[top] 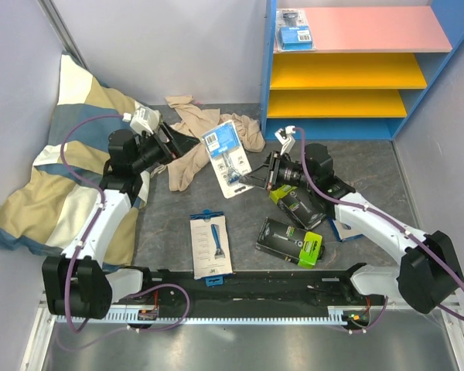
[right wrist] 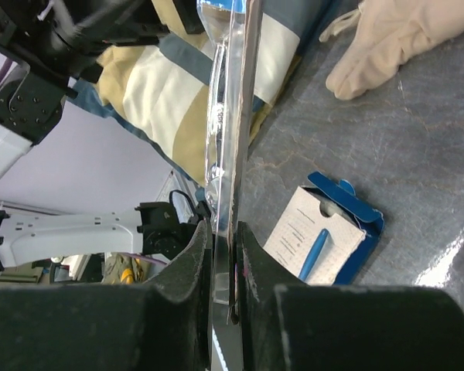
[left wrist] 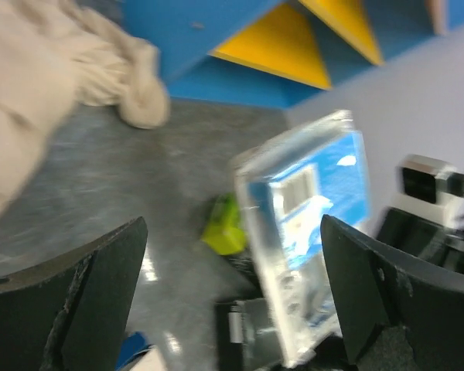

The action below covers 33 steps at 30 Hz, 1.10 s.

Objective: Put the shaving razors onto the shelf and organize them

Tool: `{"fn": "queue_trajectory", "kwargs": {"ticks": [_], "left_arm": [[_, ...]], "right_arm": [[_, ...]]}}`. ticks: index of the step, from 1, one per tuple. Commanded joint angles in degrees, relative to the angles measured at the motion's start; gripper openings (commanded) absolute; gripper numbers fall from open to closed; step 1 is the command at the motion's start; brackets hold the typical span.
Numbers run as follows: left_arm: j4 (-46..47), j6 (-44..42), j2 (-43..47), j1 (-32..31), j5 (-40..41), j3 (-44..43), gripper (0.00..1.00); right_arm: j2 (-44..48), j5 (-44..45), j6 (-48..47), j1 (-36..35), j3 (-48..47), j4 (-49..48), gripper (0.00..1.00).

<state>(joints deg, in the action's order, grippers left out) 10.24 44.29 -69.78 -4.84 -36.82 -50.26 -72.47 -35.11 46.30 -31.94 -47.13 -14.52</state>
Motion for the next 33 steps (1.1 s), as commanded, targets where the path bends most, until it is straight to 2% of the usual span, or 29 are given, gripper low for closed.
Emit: {"fn": "queue_trajectory", "kwargs": {"ticks": [1,8,17,25,33], "left_arm": [[-20.8,-16.3,3.2,0.3,18.4,-3.0,1.0],[-21.7,-17.2,3.8,0.3,18.1,-2.6,1.0],[-21.0,-17.6,2.9,0.2,16.3,-3.2,1.0],[-20.7,-16.3,1.5,0.2,14.3,-3.7,1.0],[-20.9,-16.4,1.0,0.3,13.3,-3.8,1.0]], "right_arm": [[0.7,-0.5,-2.4,0.7,-5.9,-0.1,0.08],[-1.4,-1.8,-3.4,1.8,-12.8,2.8,0.08],[-7.2,-3.2,-4.3,5.2,-27.8,5.9,0.08],[-16.5,-5.8,-3.2,10.0,-46.7,9.2,0.08],[-24.6,-8.0,4.2,18.0,-64.0,10.3,0.08]]}}
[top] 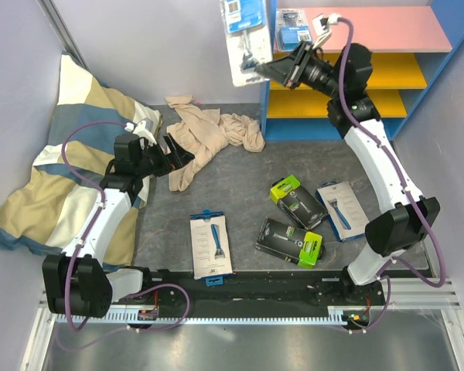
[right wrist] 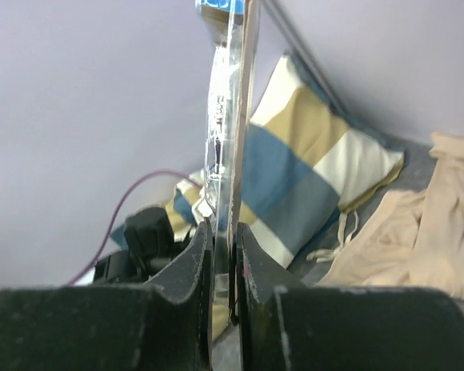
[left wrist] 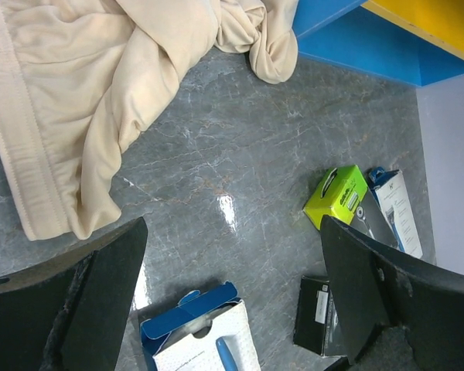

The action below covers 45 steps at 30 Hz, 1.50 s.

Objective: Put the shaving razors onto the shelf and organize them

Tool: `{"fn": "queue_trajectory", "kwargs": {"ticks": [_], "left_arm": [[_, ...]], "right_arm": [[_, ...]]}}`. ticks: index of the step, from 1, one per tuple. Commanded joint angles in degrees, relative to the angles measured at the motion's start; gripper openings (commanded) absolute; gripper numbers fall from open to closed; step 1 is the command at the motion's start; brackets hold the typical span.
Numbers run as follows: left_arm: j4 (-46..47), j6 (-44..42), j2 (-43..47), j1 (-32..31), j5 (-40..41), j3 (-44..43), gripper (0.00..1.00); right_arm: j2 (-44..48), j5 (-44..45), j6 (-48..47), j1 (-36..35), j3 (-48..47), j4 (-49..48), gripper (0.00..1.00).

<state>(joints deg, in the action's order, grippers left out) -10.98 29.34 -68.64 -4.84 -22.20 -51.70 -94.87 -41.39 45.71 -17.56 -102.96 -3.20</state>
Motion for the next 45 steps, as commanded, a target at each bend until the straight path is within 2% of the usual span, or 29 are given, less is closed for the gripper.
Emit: {"fn": "queue_trajectory", "kwargs": {"ticks": [1,12,13,19,23,34,45], "left_arm": [[0.4,-1.6,-0.3,0.3,-1.5,-2.3,1.0],[0.3,-1.7,-2.0,0.3,-3.8,-2.0,1.0],[0.4,-1.8,-2.2,0.3,-3.9,-1.9,1.0],[0.2,-1.8,-3.4,0.3,-5.2,-1.6,1.0],[0.2,-1.7,-4.4,0.3,-6.2,-1.5,1.0],[0.2,-1.7,-5.5,0.2,-7.9,-0.9,1.0],[0.3,-1.9,-5.8,0.2,-7.9,-0.1,1.0]], "right_arm": [[-3.4,-1.9,5.6,5.3,-9.6,-1.0,0.08],[-14.3,-5.8,17.4,17.4,-29.6,-0.9,0.08],[-15.0,-6.6,18.3,20.3,-30.8,-0.9,0.08],[-19.4,-9.8,24.8,27.6,-34.9,-0.8,0.08],[-21.6,-13.1,27.1,30.0,-35.7,-0.2,0.07],[-23.7,-14.1,24.5,31.4,-35.1,3.1,0.07],[-25.5,-12.1,16.7,31.4,-34.9,14.4,0.08]]}}
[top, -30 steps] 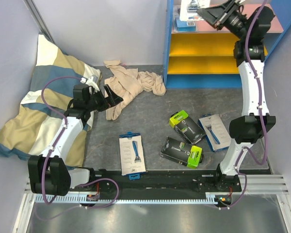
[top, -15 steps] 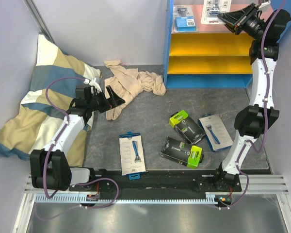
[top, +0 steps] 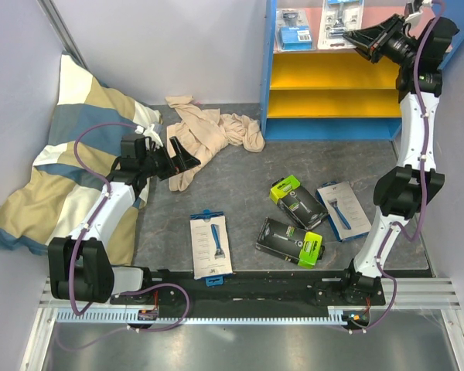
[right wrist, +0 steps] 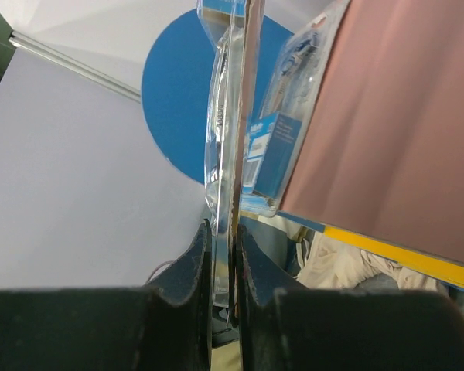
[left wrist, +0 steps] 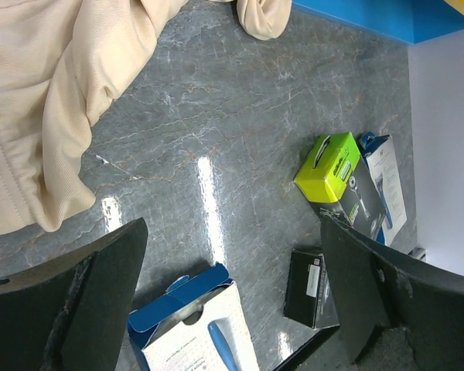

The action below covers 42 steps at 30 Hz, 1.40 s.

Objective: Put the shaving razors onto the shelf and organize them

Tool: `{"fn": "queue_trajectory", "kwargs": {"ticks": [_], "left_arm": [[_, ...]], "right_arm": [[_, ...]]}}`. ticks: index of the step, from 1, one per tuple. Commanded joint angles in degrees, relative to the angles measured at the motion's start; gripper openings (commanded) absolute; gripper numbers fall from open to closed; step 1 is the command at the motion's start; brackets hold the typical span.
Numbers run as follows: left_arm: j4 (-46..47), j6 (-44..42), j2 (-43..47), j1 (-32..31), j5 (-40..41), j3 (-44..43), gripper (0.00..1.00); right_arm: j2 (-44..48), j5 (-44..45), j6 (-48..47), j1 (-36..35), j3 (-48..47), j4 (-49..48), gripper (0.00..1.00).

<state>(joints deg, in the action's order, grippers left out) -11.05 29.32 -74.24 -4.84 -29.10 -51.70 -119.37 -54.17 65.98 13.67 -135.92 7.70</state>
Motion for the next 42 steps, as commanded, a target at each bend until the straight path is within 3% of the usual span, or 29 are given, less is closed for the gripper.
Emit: {"fn": "queue_trajectory", "kwargs": {"ticks": [1,9,12,13,16,28,32,35,42], "left_arm": [[0.2,-1.9,-0.2,0.2,-1.0,0.1,1.0],[0.3,-2.0,-0.6,0.2,-1.6,0.4,1.0],[0.3,-2.0,-0.5,0.2,-1.7,0.6,1.0],[0.3,-2.0,-0.4,0.2,-1.7,0.8,1.0],[0.2,-2.1,-0.5,0.2,-1.6,1.1,1.0],[0.2,-2.3,-0.2,0.2,-1.7,1.4,1.0],[0.3,-2.4,-0.6,0.2,-2.0,1.4,1.0],[0.3,-2.3,-0.9,0.2,-2.2,1.4,1.0],[0.4,-2.5,-1.6,0.2,-2.6,1.8,1.0]], "right_arm": [[-1.1,1.1,-4.4,0.2,-2.0,5.1,0.08],[-1.7,2.9,-9.6,-0.8,-1.6,10.7,0.13],[-1.7,3.1,-9.8,-1.5,-1.7,10.8,0.25],[-1.7,3.2,-9.9,-1.4,-1.7,11.0,0.37],[-1.1,4.1,-10.7,-1.4,-2.0,12.0,0.53],[3.3,11.0,-18.2,-1.3,-3.2,19.7,0.8],[7.0,13.2,-21.4,-1.2,0.3,22.3,0.92],[11.4,15.6,-23.8,-1.2,3.3,23.3,0.98],[17.9,21.4,-27.7,-1.0,5.2,26.3,0.98]]}}
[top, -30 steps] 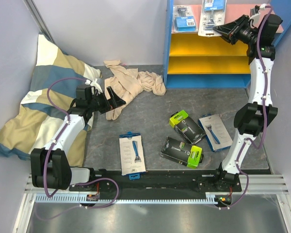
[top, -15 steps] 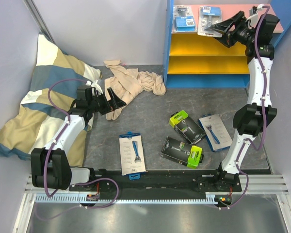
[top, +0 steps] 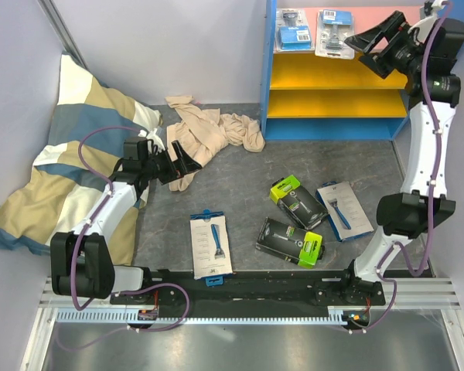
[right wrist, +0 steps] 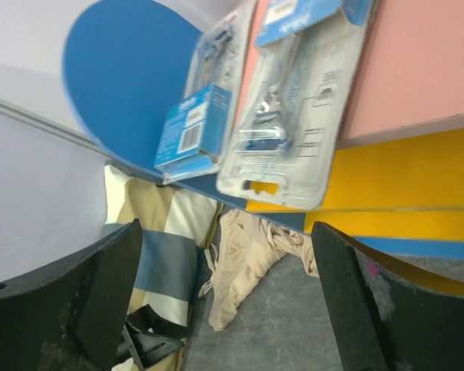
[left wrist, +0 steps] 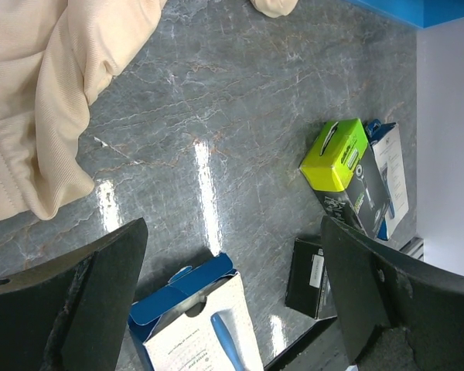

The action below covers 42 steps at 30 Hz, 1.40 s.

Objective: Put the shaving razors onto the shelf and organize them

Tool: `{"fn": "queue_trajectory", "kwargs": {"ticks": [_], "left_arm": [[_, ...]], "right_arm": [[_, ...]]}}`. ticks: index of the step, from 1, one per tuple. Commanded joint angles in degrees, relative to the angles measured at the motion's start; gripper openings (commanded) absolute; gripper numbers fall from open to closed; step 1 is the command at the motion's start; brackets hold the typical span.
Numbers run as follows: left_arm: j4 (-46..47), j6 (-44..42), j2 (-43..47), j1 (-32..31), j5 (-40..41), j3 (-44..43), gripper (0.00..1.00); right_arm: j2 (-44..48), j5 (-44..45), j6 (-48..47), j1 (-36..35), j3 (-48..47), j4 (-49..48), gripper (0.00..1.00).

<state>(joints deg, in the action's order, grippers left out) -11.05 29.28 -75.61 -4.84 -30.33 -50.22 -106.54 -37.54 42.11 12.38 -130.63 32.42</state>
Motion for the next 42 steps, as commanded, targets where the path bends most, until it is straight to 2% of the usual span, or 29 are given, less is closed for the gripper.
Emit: {"fn": "queue_trajectory", "kwargs": {"ticks": [1,4,5,7,11,15,18,19,29,33,36,42], "left_arm": [[0.5,-2.5,-0.3,0.2,-1.4,0.3,1.0],[0.4,-2.3,-0.1,0.2,-2.0,-0.1,1.0],[0.4,-2.0,0.1,0.2,-2.7,-0.3,1.0],[0.5,-1.5,0.6,0.2,-3.2,-0.8,1.0],[0.4,-1.2,1.5,0.2,-4.4,-2.3,1.0],[0.5,-1.2,2.2,0.2,-4.6,-3.3,1.0],[0.4,-1.0,2.2,0.2,-4.9,-3.5,1.0],[0.4,-1.1,2.2,0.2,-4.9,-3.5,1.0],[-0.1,-1.5,2.4,0.2,-4.9,-3.2,1.0],[-0.6,-1.9,2.5,0.2,-4.6,-3.4,1.0],[-0.8,-1.9,2.6,0.2,-4.5,-3.3,1.0],[-0.8,-1.9,2.6,0.2,-4.3,-3.1,1.0]], "right_arm": [[5.5,5.6,-4.2,0.2,-0.7,1.7,0.98],[6.3,12.8,-8.2,-0.5,-4.3,3.0,0.96],[6.5,18.6,-9.9,-1.0,-5.6,4.9,0.96],[6.4,25.1,-14.8,-3.3,-9.0,7.5,0.95],[6.9,40.6,-21.3,-9.7,-9.4,8.2,0.94],[4.9,49.3,-27.2,-15.1,-10.9,8.1,0.93],[1.8,48.4,-27.1,-15.4,-13.0,7.0,0.91],[0.1,48.3,-27.3,-15.4,-14.5,6.4,0.83],[-6.0,48.6,-28.0,-15.2,-17.5,-0.9,0.65],[-7.4,47.2,-26.3,-14.0,-17.2,-2.1,0.41],[-8.0,43.7,-23.1,-10.9,-16.2,-3.4,0.32],[-9.8,38.3,-19.2,-6.7,-16.9,-6.0,0.24]]}}
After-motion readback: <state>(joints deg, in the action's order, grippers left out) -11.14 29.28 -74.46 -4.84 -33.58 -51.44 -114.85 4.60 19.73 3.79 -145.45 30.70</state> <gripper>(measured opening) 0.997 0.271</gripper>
